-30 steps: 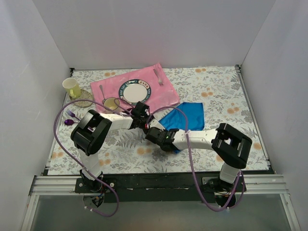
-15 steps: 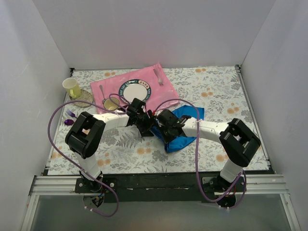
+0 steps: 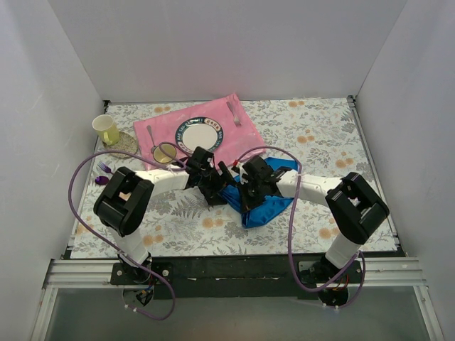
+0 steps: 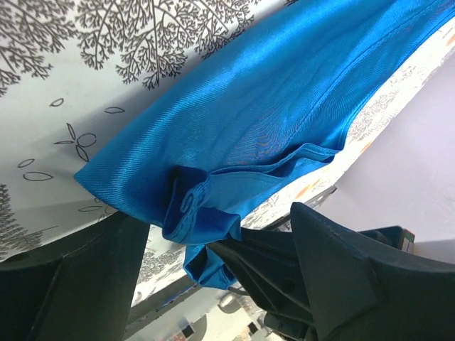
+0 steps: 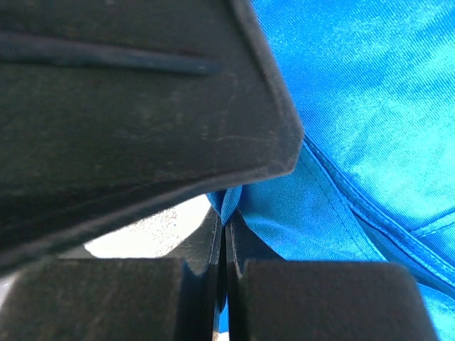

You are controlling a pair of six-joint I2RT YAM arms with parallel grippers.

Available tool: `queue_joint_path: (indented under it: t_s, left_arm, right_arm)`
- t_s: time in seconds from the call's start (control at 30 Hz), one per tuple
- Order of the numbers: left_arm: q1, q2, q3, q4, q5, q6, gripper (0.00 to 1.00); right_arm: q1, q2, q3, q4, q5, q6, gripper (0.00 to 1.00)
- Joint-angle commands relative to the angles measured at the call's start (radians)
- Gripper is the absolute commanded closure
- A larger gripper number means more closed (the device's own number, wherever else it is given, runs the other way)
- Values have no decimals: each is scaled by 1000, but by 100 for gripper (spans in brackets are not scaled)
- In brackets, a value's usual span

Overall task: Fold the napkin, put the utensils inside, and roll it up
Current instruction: Roll the napkin with the utensil

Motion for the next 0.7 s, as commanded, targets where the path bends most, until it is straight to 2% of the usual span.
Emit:
queue_joint_path:
  t_s: [0.0, 0.27, 0.4, 0.47, 0.67]
  left_arm:
    - [-20, -37, -36, 17, 33, -50, 22]
    - [-23, -85, -58, -1, -17, -58, 27]
    - [-31, -20, -35, 28, 13, -72, 39]
    - [-37, -5, -26, 33, -5, -72, 42]
    - [-52, 27, -1, 33, -27, -66, 40]
  right_arm:
    - [-34, -37, -20, 53, -90, 31, 99]
    - [-96, -34, -50, 106, -176, 55, 99]
    - [-109, -23, -50, 123, -217, 67, 99]
    - [-122, -24, -60, 135, -240, 74, 99]
    - [-143, -8, -70, 158, -306, 95, 99]
